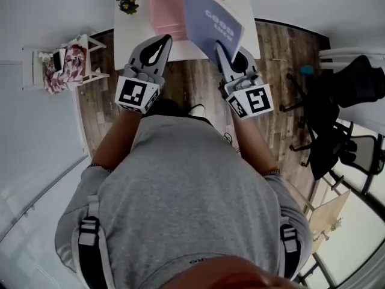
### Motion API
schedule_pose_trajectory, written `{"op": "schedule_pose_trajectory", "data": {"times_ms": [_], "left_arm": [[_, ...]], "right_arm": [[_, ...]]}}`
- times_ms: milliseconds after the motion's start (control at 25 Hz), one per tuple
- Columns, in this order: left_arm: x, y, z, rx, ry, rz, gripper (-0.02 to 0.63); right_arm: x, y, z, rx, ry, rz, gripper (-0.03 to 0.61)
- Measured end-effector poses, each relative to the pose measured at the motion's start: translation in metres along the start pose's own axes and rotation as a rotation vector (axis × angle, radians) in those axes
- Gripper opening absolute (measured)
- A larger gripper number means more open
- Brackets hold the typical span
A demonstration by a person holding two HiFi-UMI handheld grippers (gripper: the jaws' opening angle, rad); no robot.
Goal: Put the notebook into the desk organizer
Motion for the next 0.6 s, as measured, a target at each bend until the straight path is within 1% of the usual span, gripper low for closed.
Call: {"op": "schedule_pose_trajectory", "data": {"times_ms": [160, 360, 520, 600], "left_arm": [[0.01, -0.005, -0.012, 0.006, 0.044, -0.005, 0.02], [0.023, -0.011, -0.045, 0.017, 0.093, 0.001, 0.02], [0.038, -0.014, -0.074, 0.017, 0.105, 0.015, 0.02], [0.045, -0.014, -0.09, 0.02, 0.108, 0.02, 0.019]], "right_arm": [[0.022, -0.002, 0.017, 0.012, 0.038, 0.007, 0.038], [0.06, -0.003, 0.03, 0.018, 0.089, 0.005, 0.038], [0.094, -0.004, 0.038, 0.019, 0.118, -0.018, 0.038], [0.114, -0.003, 0.043, 0.038, 0.136, -0.028, 0.038]]}}
Point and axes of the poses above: the fingertips, and each gripper's own axes: x forward along the fingers, z to its right, y out of its top, the point moved 5 cm from there along -x, backward along the fingers, and after that the axes turned 1 degree about -x, right-handed, at the moved point
